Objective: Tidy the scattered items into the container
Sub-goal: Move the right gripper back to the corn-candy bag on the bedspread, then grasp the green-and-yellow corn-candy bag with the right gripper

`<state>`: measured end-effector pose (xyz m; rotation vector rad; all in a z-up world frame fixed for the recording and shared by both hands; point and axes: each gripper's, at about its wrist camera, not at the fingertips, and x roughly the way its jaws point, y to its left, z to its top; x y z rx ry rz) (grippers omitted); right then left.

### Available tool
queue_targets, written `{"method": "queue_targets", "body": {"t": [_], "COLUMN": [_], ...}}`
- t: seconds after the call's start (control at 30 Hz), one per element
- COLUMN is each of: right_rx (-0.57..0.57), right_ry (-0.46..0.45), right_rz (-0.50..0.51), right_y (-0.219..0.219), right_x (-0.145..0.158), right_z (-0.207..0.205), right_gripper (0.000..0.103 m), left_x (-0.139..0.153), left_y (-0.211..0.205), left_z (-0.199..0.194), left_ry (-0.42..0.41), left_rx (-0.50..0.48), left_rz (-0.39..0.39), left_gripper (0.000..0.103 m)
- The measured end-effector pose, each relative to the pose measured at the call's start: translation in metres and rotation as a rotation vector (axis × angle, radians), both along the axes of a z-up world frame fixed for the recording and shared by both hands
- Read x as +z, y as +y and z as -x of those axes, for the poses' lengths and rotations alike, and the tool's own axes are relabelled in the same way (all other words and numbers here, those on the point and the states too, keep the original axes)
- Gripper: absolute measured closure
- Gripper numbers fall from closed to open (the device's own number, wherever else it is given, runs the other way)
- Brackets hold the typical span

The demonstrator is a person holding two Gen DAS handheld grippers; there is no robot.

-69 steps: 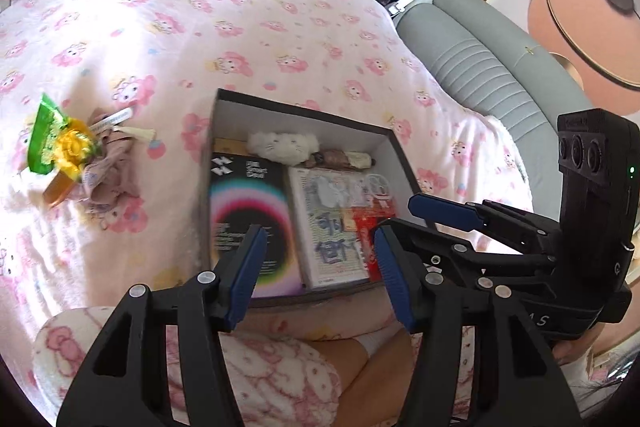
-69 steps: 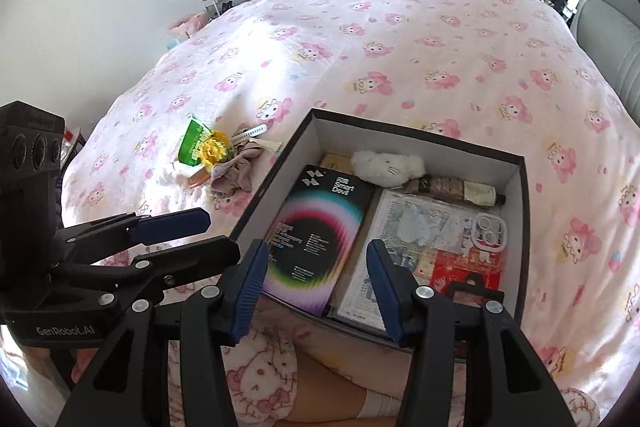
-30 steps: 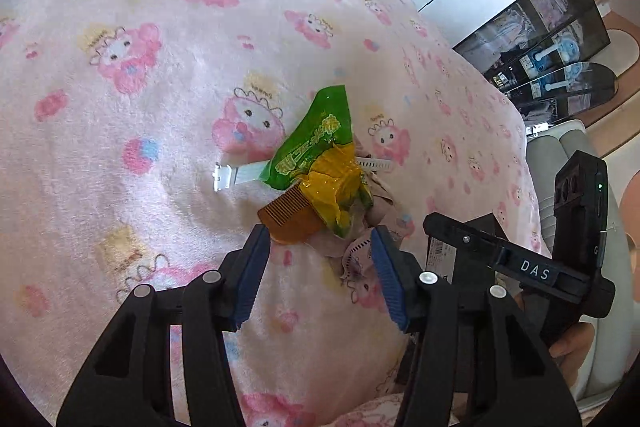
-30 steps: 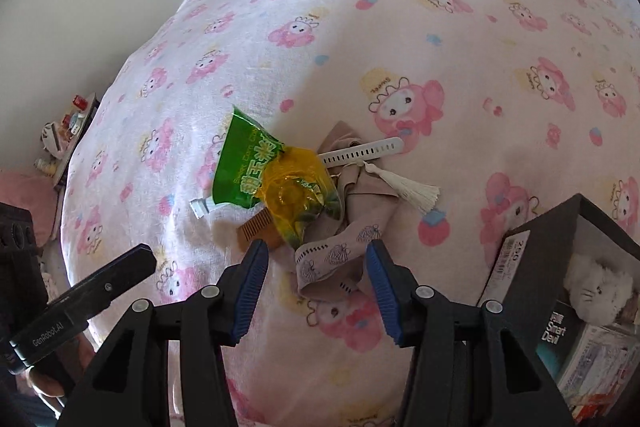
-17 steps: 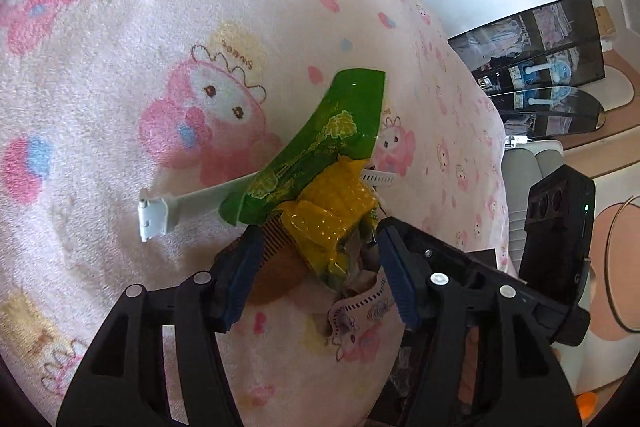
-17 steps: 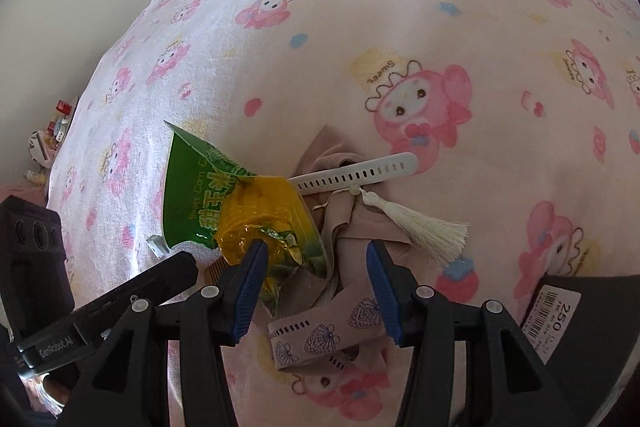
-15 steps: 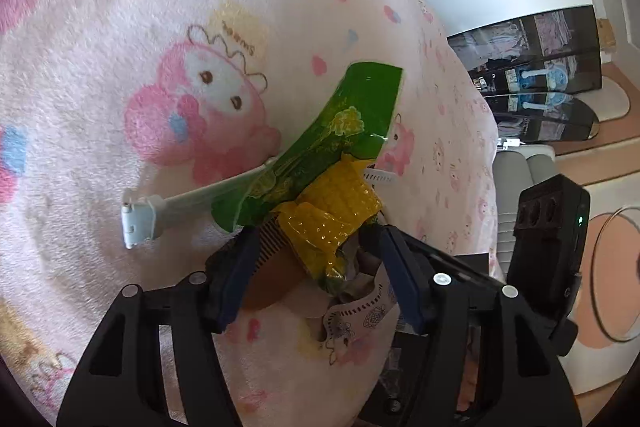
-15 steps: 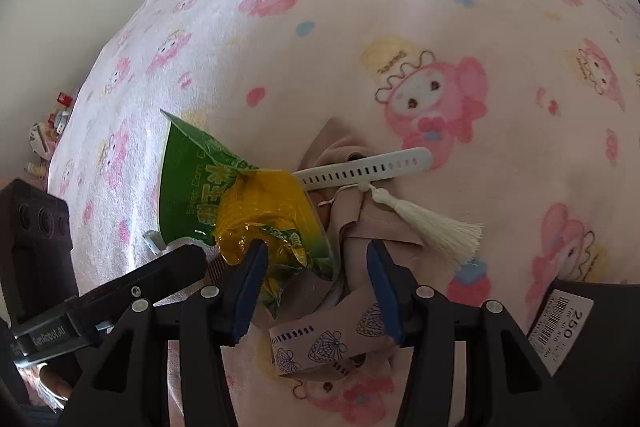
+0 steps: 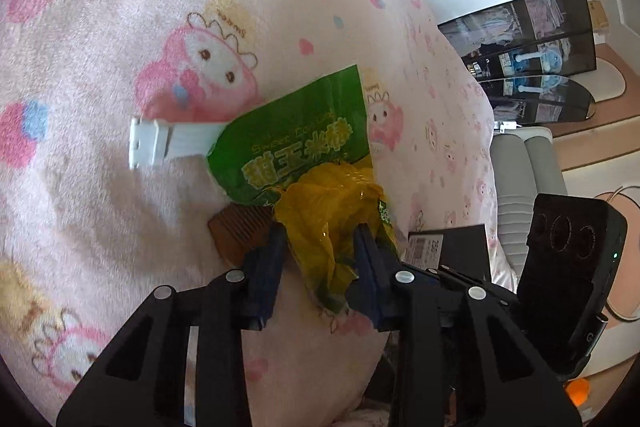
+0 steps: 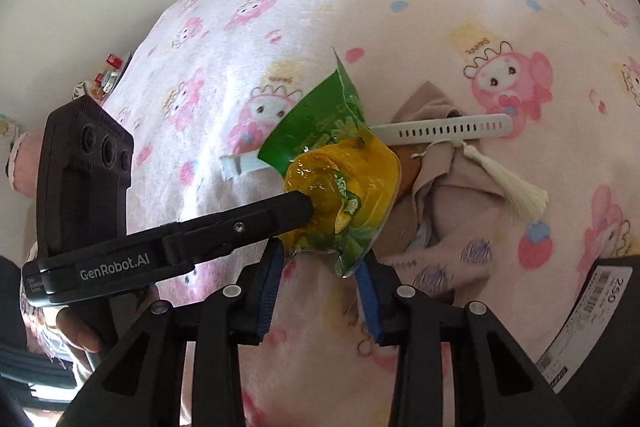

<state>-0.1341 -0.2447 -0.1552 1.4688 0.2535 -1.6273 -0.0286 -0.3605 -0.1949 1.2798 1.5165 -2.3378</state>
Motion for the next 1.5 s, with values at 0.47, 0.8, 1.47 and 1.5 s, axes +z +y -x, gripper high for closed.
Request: {"method": "queue_targets", "body": {"t": [0.47,0.8,1.47,1.5], "right_rx": [-0.045,0.022,0.024,0.014], "right_ry": [-0.03,-0.185,-0.03,-0.037], "right_rz": [-0.027,-0.073,-0.149,-0.152], "right_y": [0.04,0.02,0.04,0.04], "right_x": [0.008,-0.03,-0.015,-0.018], "right_z": [0.004,0.015,-0.032,-0.03], "right_gripper": [0.061,0.059,0.062,0.062], "left_x": [-0.012,-0.044,-0.044,-0.045], "left_y": [0.002,-0.007,0.021,0.019], "left_z": [-0.024,-0.03,-0.024,-0.023], "left_ry": [-0.023,-0.061,-0.062,-0.069], "left_rx": [-0.018,0.049,-0.065,-0.066], "left_rz": [-0.072,-0.148,-0.233,-0.234], "left_gripper": [0.039,0.057,0.05,0.05]}}
